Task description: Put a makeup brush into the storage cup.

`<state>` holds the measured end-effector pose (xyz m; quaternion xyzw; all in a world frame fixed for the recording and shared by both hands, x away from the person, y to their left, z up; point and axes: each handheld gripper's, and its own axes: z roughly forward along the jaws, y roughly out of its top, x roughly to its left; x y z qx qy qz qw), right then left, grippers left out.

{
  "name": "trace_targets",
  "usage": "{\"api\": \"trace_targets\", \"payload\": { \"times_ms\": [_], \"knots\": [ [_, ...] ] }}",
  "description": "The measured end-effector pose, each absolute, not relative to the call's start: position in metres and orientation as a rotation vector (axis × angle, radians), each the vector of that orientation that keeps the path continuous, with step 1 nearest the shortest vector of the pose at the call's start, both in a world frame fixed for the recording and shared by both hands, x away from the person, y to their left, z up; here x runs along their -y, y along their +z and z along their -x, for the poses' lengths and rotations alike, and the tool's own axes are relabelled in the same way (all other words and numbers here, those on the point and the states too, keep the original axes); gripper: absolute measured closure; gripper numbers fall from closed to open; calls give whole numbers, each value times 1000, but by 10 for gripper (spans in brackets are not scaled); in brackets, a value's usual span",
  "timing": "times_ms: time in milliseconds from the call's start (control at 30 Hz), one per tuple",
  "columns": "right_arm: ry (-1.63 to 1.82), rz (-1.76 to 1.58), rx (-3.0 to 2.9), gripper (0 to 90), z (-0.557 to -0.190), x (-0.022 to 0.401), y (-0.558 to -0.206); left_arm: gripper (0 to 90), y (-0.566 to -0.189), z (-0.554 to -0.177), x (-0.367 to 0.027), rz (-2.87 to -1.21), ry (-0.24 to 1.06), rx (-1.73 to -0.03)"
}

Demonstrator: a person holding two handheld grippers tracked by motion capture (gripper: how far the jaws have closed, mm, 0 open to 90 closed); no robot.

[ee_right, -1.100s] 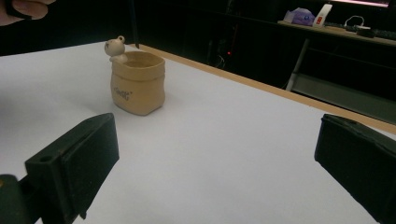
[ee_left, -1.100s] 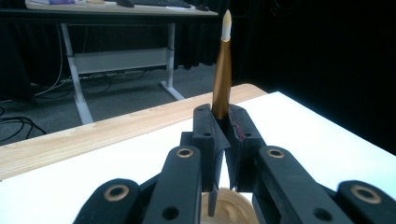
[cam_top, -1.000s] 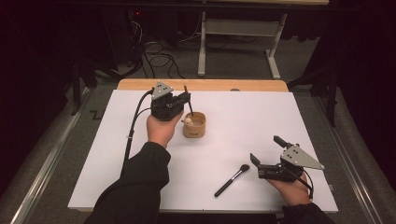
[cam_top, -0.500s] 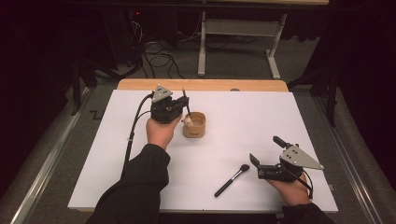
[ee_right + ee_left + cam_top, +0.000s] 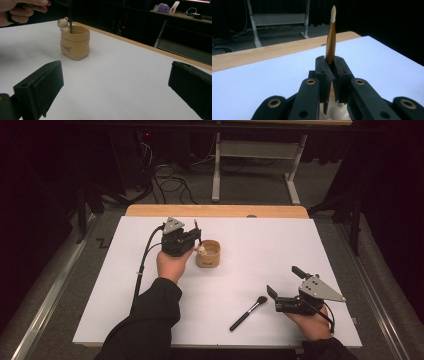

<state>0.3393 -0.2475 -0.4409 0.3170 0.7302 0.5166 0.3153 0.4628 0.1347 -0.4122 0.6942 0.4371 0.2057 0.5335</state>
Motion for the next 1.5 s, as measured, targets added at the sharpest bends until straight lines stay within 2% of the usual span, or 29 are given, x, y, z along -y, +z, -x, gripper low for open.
{"api": "trace_targets", "payload": {
  "times_ms": [200,400,567,1500],
  "knots": [
    [1359,-835,-1923,2,-339,247,-441,800,-412,-462,-135,-1654,481,-1036],
    [1361,-834,-1923,2,-339,247,-441,415,-409,-460,-136,-1646,528,-1053],
    [1357,-829,-1925,2,-339,246,-441,309,-407,-458,-138,-1661,533,-1045],
    [1354,-827,-1928,2,-338,245,-441,155,-415,-437,-157,-1657,512,-1062]
  ]
}}
